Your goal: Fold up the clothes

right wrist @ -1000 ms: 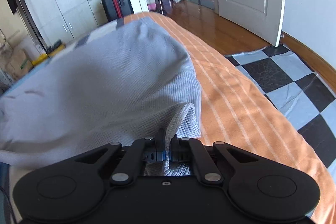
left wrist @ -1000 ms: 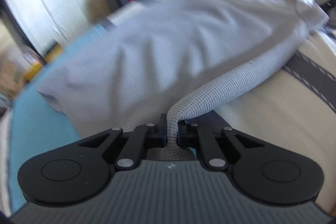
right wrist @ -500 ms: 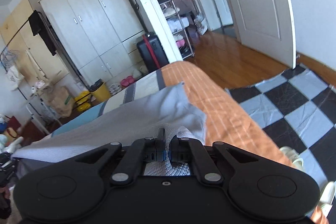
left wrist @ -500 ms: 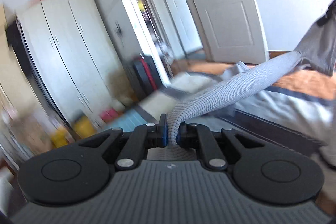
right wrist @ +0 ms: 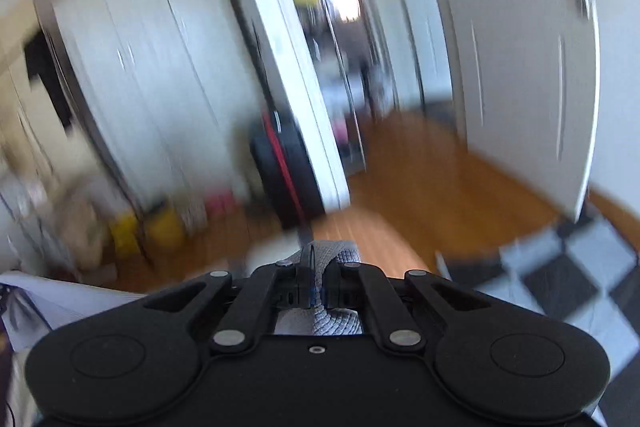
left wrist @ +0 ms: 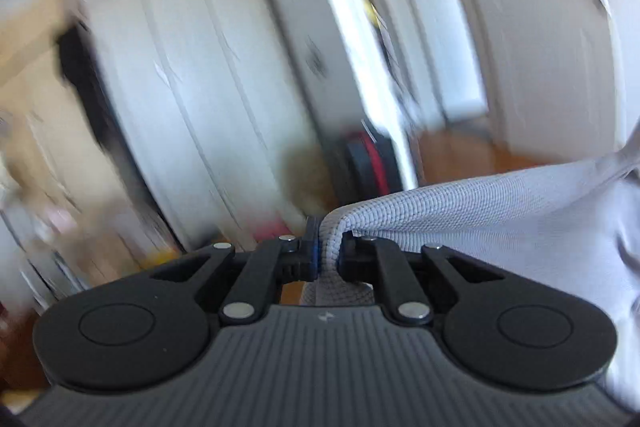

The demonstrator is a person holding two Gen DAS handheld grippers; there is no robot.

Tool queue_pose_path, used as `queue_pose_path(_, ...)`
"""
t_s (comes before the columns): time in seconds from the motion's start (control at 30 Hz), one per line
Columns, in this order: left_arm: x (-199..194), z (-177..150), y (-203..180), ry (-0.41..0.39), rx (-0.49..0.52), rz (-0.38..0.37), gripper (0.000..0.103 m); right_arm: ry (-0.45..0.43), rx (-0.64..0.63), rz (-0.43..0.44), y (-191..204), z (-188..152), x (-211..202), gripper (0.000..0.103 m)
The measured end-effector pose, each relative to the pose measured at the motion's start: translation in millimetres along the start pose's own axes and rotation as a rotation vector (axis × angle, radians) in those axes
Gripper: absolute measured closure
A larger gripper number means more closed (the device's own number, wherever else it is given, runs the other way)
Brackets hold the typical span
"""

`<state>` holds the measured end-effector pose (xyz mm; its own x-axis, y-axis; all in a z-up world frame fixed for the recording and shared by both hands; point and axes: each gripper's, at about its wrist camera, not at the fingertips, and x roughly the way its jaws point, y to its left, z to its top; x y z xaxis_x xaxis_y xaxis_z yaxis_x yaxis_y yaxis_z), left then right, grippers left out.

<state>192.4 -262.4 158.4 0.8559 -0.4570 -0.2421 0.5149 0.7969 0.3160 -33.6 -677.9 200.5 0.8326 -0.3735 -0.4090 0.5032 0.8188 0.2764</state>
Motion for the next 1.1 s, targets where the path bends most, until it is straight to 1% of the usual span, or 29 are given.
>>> queue_pose_path(0.03, -10, 26, 11, -0.051, -0.013, 0.031, 0.095, -0.091, -0.011, 0.016, 13, 24, -24, 0.099)
queue_pose_path(0.07, -21, 51, 22, -0.103, -0.024, 0.059, 0.095, -0.172, -0.022, 0.031, 22, 42, -48, 0.099)
queue_pose_path(0.1, -38, 63, 30, -0.153, -0.025, 0.066, 0.095, -0.25, -0.03, 0.047, 30, 58, -72, 0.099)
queue_pose_path(0.13, -56, 70, 36, -0.199, -0.023, 0.068, 0.095, -0.305, -0.029, 0.062, 34, 67, -93, 0.099)
queue_pose_path(0.2, -93, 66, 40, -0.291, -0.005, 0.084, 0.095, -0.406, -0.038, 0.093, 34, 71, -131, 0.099)
queue_pose_path(0.27, -126, 47, 40, -0.328, 0.006, 0.07, 0.095, -0.438, -0.047, 0.099, 28, 55, -155, 0.099)
queue_pose_path(0.3, -139, 31, 41, -0.316, -0.017, 0.027, 0.095, -0.446, -0.053, 0.099, 24, 43, -165, 0.099)
queue_pose_path(0.37, -151, -7, 38, -0.235, -0.07, -0.091, 0.095, -0.401, -0.081, 0.094, 10, 9, -168, 0.099)
queue_pose_path(0.4, -150, -30, 33, -0.178, -0.084, -0.137, 0.095, -0.335, -0.082, 0.092, -1, -10, -160, 0.099)
queue_pose_path(0.47, -137, -86, 14, -0.041, -0.056, -0.19, 0.095, -0.141, -0.035, 0.093, -29, -54, -120, 0.099)
queue_pose_path(0.5, -131, -113, 4, 0.027, -0.041, -0.216, 0.095, -0.017, 0.004, 0.094, -46, -81, -97, 0.1)
queue_pose_path(0.57, -113, -168, -20, 0.17, 0.001, -0.269, 0.095, 0.192, 0.088, 0.046, -79, -143, -45, 0.1)
queue_pose_path(0.63, -90, -222, -47, 0.314, 0.052, -0.324, 0.095, 0.36, 0.102, -0.012, -103, -202, -8, 0.1)
queue_pose_path(0.7, -76, -259, -67, 0.416, 0.06, -0.369, 0.095, 0.489, 0.11, -0.069, -122, -251, 16, 0.1)
queue_pose_path(0.77, -65, -290, -82, 0.513, 0.064, -0.402, 0.095, 0.548, 0.123, -0.109, -136, -283, 26, 0.1)
queue_pose_path(0.8, -64, -296, -82, 0.527, 0.067, -0.405, 0.095, 0.556, 0.12, -0.113, -136, -289, 28, 0.099)
queue_pose_path(0.87, -62, -308, -82, 0.552, 0.074, -0.409, 0.095, 0.549, 0.117, -0.099, -133, -286, 30, 0.099)
queue_pose_path(0.93, -61, -303, -73, 0.534, 0.06, -0.401, 0.095, 0.539, 0.119, -0.065, -130, -275, 26, 0.099)
queue_pose_path(1.0, -85, -286, -61, 0.441, -0.004, -0.353, 0.094, 0.52, 0.128, -0.016, -121, -258, 10, 0.099)
queue_pose_path(1.07, -108, -270, -51, 0.357, -0.061, -0.308, 0.094, 0.481, 0.155, 0.051, -118, -244, -7, 0.099)
queue_pose_path(1.1, -108, -275, -55, 0.385, -0.04, -0.313, 0.094, 0.463, 0.165, 0.08, -116, -237, -15, 0.099)
